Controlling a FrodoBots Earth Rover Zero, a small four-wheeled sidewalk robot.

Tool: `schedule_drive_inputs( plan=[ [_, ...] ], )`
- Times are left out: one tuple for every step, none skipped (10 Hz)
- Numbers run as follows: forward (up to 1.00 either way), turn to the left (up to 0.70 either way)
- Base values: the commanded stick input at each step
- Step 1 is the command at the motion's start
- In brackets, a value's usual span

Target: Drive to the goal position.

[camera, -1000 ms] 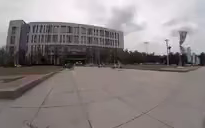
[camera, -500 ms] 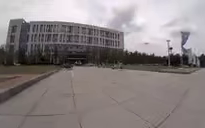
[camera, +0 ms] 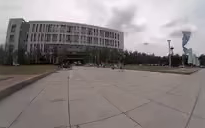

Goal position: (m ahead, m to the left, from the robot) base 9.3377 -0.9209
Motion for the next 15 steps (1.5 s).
schedule_drive_inputs(
  plan=[
    [0.60, 0.00],
    [0.60, 0.00],
    [0.60, 0.00],
    [0.60, 0.00],
    [0.60, 0.00],
    [0.60, 0.00],
    [0.60, 0.00],
    [0.60, 0.00],
    [0.60, 0.00],
    [0.60, 0.00],
    [0.60, 0.00],
    [0.60, 0.00],
    [0.60, 0.00],
    [0.60, 0.00],
    [0.60, 0.00]
  ],
)
